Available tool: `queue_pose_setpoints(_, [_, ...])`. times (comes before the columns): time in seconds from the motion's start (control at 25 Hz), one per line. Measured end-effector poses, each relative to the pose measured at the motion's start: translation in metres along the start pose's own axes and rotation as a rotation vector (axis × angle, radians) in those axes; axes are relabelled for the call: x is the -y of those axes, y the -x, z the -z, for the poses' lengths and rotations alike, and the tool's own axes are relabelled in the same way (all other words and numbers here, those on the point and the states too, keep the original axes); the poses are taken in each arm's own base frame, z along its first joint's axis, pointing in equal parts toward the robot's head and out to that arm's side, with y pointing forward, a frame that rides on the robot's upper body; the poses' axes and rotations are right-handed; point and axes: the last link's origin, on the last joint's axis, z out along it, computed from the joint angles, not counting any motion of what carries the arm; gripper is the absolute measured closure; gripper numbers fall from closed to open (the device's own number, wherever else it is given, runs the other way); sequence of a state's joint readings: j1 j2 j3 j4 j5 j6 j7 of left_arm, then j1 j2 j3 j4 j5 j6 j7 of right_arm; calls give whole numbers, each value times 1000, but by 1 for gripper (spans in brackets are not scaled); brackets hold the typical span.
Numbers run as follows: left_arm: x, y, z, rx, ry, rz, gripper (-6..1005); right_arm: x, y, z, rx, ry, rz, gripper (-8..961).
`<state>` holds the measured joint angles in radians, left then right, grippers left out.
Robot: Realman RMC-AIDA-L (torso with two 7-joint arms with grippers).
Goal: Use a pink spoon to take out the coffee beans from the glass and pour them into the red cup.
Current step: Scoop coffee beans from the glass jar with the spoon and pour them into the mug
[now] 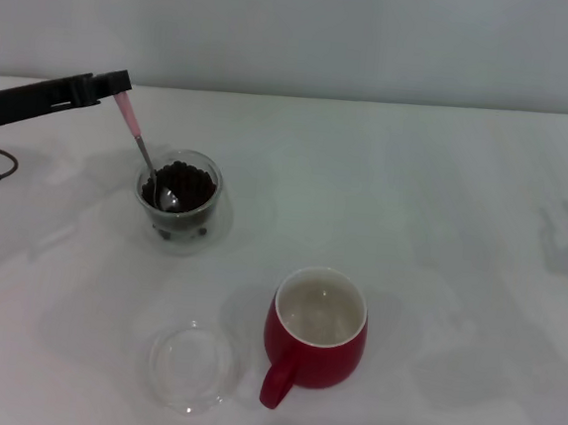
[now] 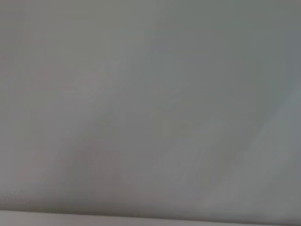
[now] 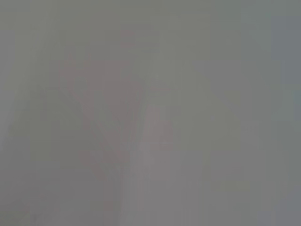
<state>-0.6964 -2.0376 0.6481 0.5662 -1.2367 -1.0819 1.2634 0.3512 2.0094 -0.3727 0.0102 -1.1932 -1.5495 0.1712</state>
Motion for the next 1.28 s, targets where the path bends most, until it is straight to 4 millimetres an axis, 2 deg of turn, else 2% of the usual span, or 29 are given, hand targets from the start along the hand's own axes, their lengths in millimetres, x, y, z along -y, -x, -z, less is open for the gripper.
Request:
queue_pose_setpoints(0.16, [-4, 6, -5, -3, 8, 31, 872, 0, -1, 0, -7, -1, 0, 636])
queue_pose_setpoints(0.4, [-7, 16, -8, -22, 29, 172, 872, 0, -1, 0, -8, -1, -1, 635])
queue_pose_setpoints(0.92, [4, 46, 1, -75, 12, 420, 872, 1, -2, 3, -15, -9, -3, 631])
queue_pose_setpoints(1.28, [16, 67, 19, -138, -11, 559, 871, 2, -2, 4, -15, -12, -1, 628])
